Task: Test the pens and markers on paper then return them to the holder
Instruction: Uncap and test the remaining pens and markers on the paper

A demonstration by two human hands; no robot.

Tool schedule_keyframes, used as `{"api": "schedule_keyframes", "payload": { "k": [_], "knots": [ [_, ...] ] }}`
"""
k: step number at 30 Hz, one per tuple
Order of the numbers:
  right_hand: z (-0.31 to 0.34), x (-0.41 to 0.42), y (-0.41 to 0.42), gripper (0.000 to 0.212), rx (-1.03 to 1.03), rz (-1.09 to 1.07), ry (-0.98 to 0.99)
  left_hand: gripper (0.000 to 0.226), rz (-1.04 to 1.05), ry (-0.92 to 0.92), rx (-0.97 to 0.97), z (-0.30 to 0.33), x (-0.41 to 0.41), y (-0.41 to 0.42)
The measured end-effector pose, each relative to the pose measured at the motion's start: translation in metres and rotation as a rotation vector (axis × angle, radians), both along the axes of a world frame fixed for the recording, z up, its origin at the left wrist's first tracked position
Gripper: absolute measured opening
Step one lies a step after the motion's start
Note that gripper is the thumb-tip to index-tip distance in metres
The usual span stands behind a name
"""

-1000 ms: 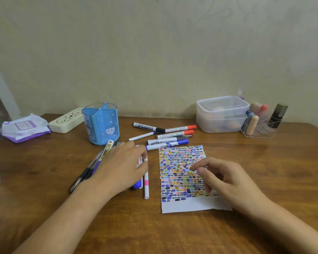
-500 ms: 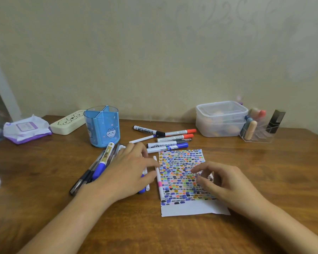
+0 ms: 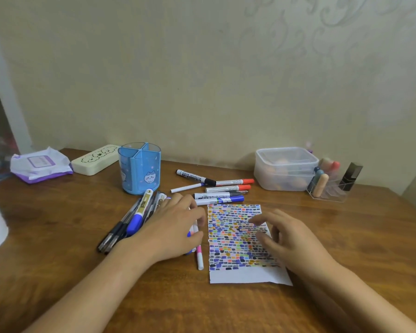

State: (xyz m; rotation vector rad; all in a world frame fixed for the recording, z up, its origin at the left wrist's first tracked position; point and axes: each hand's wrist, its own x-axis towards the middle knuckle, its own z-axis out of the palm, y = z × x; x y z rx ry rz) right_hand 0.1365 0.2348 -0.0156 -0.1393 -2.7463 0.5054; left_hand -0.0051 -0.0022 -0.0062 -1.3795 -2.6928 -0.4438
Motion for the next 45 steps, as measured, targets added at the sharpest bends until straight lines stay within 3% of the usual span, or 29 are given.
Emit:
{"api": "schedule_keyframes", "payload": {
  "k": [6, 16, 31, 34, 42, 45],
  "knots": [
    [0.019, -0.042, -0.004, 0.050, 0.219, 0.057, -0.132, 0.018, -0.051, 0.022, 0.000, -0.001, 0.000, 0.000],
    [0.007, -0.105, 0.000, 0.034, 0.514, 0.046, -0.038, 0.038, -0.141, 0.021, -0.030, -0.002, 0.006, 0.005],
    [0.014, -0.092, 0.004, 0.019, 0.403, -0.018, 0.064, 0.048, -0.177, -0.021, -0.122, -0.003, 0.008, 0.005],
    [0.023, -0.067, 0.008, 0.011, 0.226, -0.076, 0.075, 0.055, -0.172, -0.042, -0.146, -0.002, 0.008, 0.005],
    [0.025, 0.001, -0.005, 0.007, -0.721, -0.075, 0.002, 0.078, -0.167, -0.053, -0.188, -0.002, 0.017, 0.007],
    [0.015, 0.012, -0.013, 0.009, -0.893, -0.057, -0.019, 0.076, -0.178, -0.045, -0.161, -0.001, 0.020, 0.008]
  ]
}}
